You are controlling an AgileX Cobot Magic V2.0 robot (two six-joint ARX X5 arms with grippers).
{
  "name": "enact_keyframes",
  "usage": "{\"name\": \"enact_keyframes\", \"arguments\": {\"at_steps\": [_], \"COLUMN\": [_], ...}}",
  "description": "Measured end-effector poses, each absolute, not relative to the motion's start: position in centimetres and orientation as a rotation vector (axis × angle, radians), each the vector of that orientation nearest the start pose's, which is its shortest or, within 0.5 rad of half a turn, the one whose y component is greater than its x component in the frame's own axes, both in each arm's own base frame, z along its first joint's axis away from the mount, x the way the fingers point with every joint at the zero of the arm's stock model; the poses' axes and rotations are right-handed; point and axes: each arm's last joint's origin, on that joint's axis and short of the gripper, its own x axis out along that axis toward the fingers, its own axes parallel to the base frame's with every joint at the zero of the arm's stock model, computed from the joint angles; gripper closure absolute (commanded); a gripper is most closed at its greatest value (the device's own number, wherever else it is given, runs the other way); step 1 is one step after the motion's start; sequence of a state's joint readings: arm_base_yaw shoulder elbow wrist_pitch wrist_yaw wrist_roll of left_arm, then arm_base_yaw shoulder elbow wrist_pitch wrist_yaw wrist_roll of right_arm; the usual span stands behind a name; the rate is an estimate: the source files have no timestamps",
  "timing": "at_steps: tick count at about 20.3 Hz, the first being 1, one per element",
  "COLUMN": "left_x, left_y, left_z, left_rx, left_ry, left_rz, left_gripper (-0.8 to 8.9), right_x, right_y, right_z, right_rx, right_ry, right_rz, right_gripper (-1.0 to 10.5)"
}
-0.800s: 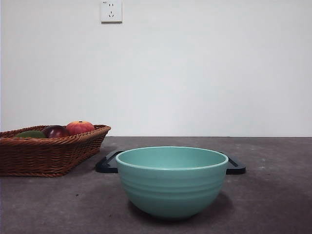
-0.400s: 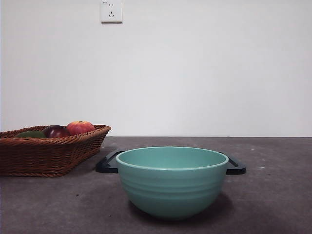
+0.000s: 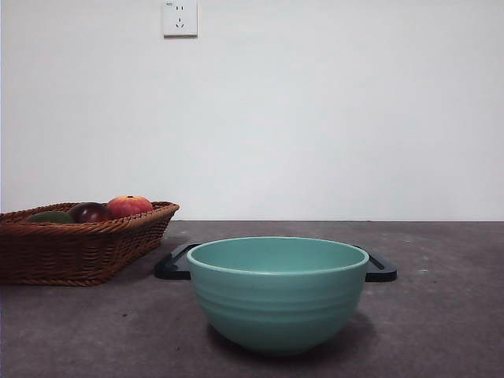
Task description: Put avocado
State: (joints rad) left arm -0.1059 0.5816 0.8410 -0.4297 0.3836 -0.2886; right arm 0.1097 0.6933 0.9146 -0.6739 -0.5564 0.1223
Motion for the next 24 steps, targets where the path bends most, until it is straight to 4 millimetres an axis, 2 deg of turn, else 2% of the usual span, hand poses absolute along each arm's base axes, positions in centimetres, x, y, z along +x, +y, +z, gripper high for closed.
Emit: {"name": "enact_keyframes", "arguments": {"at_steps": [3, 7, 12, 14, 16, 18, 19, 21, 22, 24], "left_x": [11.7, 11.8, 10.5, 10.0, 9.5, 9.2, 9.0, 8.8, 8.7, 8.7], "left_y": [-2.7, -3.0, -2.9, -2.9, -2.8, -2.7, -2.7, -2.7, -2.7, -2.7], "left_z": [35.6, 35.1, 34.7, 34.7, 34.6, 34.7, 34.8, 34.8, 34.9, 35.0], "left_rx": [-0.294, -0.293, -0.295, -0.295, -0.291, -0.271, -0.259, -0.235, -0.229, -0.211], "left_ry": [0.282, 0.358, 0.404, 0.406, 0.414, 0.396, 0.385, 0.366, 0.360, 0.344], "left_rz": [-0.511, -0.562, -0.573, -0.572, -0.572, -0.577, -0.580, -0.586, -0.588, -0.592], "left_gripper": [8.05, 8.05, 8.02, 7.45, 7.14, 6.96, 6.15, 3.28, 2.06, 1.89], "right_x": [12.8, 12.8, 11.7, 11.1, 10.5, 9.9, 9.8, 9.7, 9.7, 9.7], "right_y": [3.4, 3.8, 3.6, 3.5, 3.3, 3.1, 3.1, 3.1, 3.1, 3.1], "right_z": [34.4, 34.0, 34.4, 34.5, 34.5, 34.5, 34.6, 34.6, 34.6, 34.6], "right_rx": [0.164, 0.108, 0.059, 0.050, 0.038, 0.028, 0.027, 0.026, 0.027, 0.027], "right_ry": [0.559, 0.592, 0.540, 0.532, 0.534, 0.530, 0.523, 0.520, 0.520, 0.523], "right_rz": [0.671, 0.709, 0.726, 0.716, 0.677, 0.646, 0.646, 0.646, 0.646, 0.645], "right_gripper": [9.4, 9.4, 9.3, 9.3, 8.5, 7.3, 6.3, 3.8, 3.3, 3.3]}}
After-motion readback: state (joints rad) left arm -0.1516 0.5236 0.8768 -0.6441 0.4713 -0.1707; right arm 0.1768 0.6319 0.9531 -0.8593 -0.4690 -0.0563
